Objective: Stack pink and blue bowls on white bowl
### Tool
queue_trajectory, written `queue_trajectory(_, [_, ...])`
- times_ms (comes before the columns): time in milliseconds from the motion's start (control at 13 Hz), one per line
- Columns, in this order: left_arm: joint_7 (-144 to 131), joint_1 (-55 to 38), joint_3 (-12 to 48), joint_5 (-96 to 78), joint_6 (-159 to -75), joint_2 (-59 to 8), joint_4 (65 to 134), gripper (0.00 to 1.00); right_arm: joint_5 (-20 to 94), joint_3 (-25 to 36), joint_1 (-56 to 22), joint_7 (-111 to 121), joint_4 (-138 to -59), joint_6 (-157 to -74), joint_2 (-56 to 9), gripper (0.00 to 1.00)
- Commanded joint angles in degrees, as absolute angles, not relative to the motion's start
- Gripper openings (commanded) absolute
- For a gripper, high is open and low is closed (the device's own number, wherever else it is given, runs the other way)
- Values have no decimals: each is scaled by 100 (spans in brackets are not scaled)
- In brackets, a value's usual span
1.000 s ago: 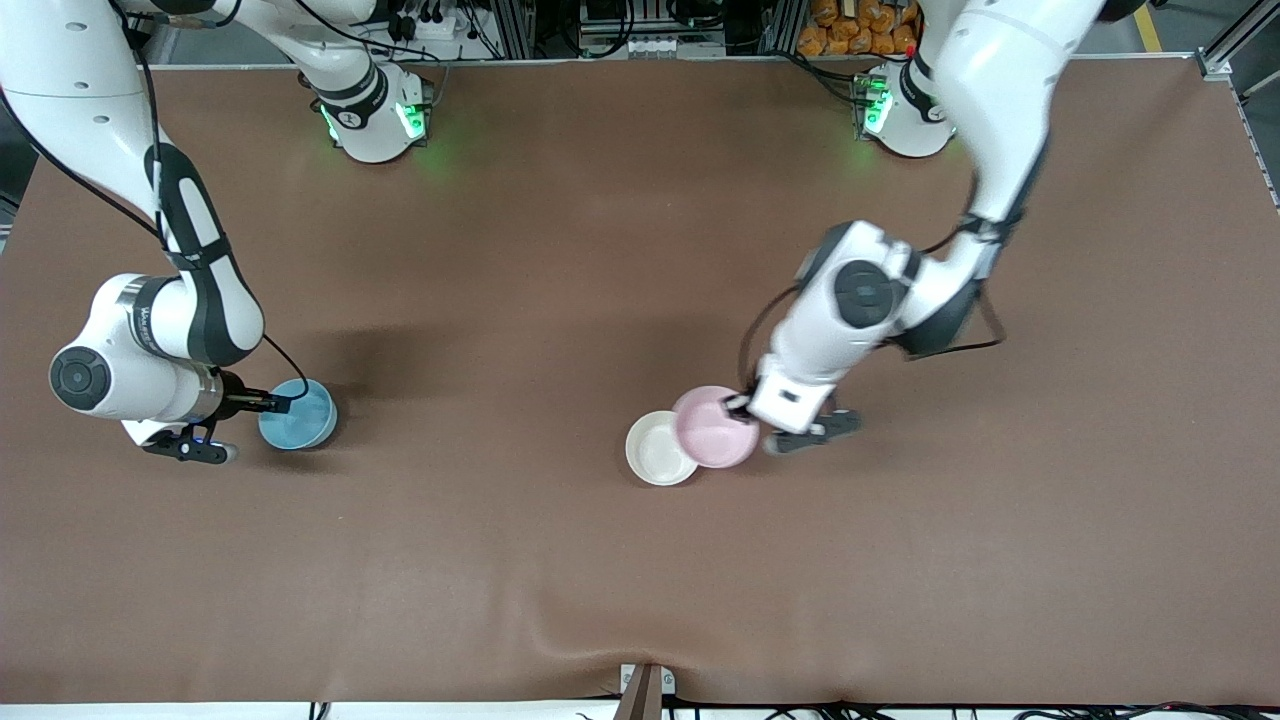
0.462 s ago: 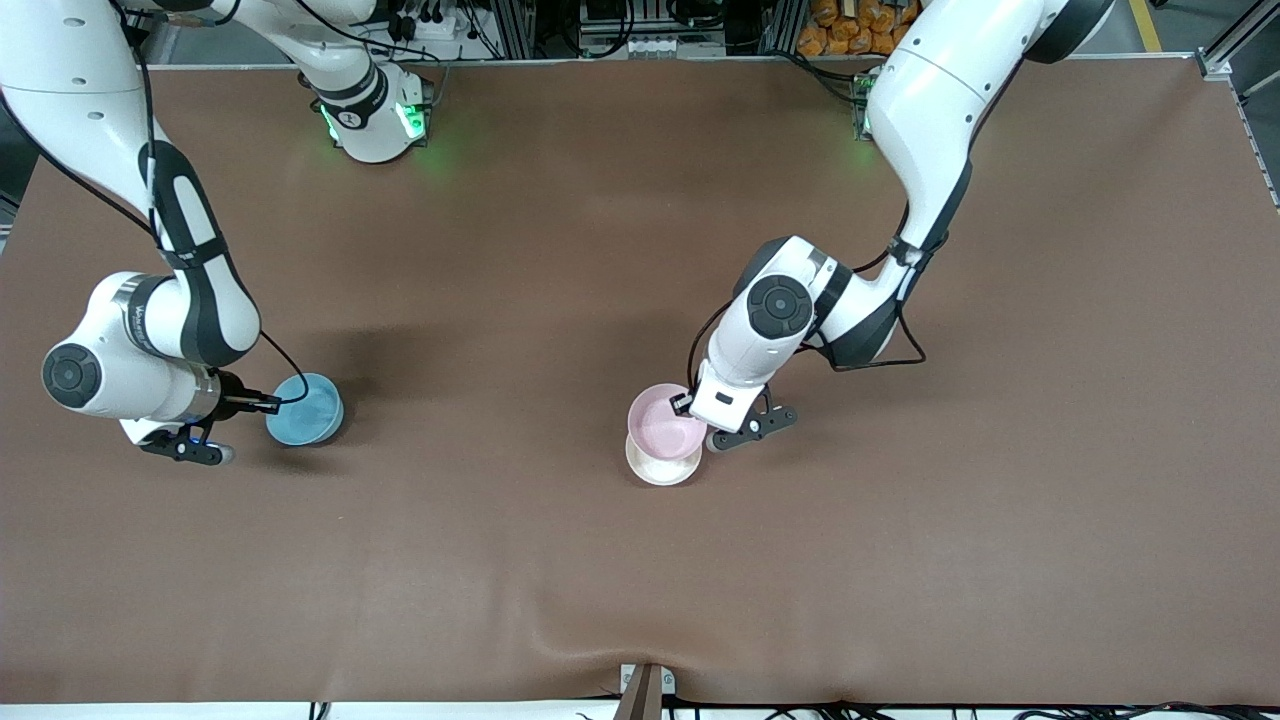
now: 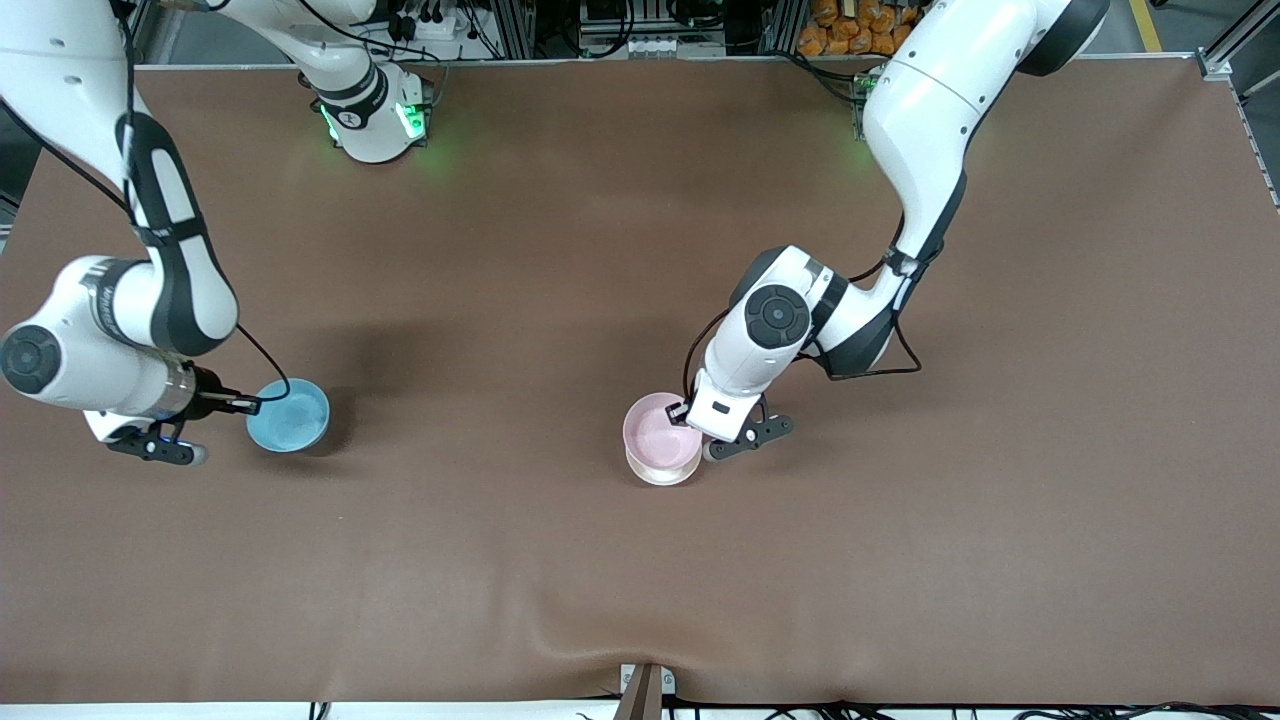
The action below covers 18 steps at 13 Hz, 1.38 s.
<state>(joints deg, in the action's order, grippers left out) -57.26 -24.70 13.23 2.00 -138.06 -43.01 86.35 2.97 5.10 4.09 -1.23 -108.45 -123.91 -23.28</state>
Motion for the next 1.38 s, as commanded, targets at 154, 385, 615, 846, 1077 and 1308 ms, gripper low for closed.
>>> queue_trajectory(154, [-5739,-2558,1257,290,-14035,-4588,8420,0,369,396,484,-114,-10934,-11585,-1329,0])
queue_trajectory(385, [-5800,-2531,1257,281,-14045,-4588,8411,45,843,396,449,-149,-10881,-11251,-1038,0])
queue_trajectory(615, [-5818,-2505,1257,281,-14045,-4448,8411,100,1054,387,378,-167,-10723,-11075,-897,0])
queue_trajectory(846, [-5766,-2261,1239,299,-13696,-3861,8420,100,1283,378,203,-455,-10670,-11030,-765,0])
queue_trajectory(1077, [-5029,-1820,1274,299,-12669,-3088,8437,100,1292,378,-315,-1438,-10556,-11022,-703,0])
queue_trajectory(1308, [-4381,-1277,1292,247,-11535,-2340,8437,100,1511,387,-974,-2755,-10433,-11030,-782,0])
